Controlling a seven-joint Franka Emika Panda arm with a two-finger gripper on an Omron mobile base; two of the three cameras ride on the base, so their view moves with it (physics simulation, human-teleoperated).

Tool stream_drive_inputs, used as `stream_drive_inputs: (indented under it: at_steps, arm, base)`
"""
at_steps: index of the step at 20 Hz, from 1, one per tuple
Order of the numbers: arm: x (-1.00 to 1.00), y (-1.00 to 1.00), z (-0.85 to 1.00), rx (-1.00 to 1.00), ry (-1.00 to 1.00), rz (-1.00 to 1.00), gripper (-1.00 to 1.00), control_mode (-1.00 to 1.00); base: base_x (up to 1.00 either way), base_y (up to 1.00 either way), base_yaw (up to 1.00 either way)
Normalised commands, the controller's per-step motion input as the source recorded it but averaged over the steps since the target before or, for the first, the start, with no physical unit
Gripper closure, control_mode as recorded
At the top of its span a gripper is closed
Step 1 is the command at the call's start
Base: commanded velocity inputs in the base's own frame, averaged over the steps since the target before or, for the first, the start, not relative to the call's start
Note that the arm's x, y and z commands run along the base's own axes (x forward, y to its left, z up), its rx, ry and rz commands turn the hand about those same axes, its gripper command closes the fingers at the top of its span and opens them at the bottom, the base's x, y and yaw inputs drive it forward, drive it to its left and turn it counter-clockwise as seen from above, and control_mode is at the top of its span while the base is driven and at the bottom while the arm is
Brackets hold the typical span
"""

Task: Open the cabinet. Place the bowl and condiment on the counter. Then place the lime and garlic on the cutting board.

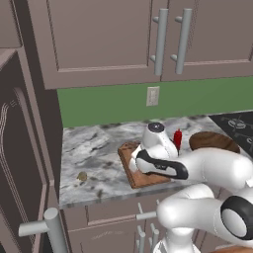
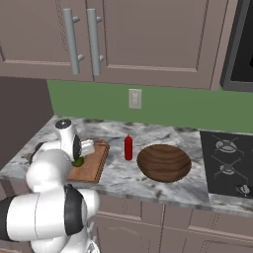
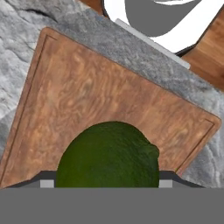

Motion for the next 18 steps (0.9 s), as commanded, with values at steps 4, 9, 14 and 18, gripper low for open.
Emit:
stream_drive_inputs:
  at_steps: [4, 9, 14, 18]
  arm:
    - [0.18, -0.02, -0.2, 0.0, 0.01, -0.01, 1.0, -1.0]
    - [0.16, 0.0, -0.12, 0.0, 0.02, 0.0, -1.0, -1.0]
    - [0.16, 0.0, -0.02, 0.0, 0.0, 0.0, -1.0, -1.0]
    - [0.06, 0.0, 0.0, 0.0, 0.0, 0.0, -1.0, -1.0]
  base:
    - [0.0, 0.0, 0.0]
    - [0.0, 0.0, 0.0]
    - [0.0, 0.0, 0.0]
    - [0.0, 0.0, 0.0]
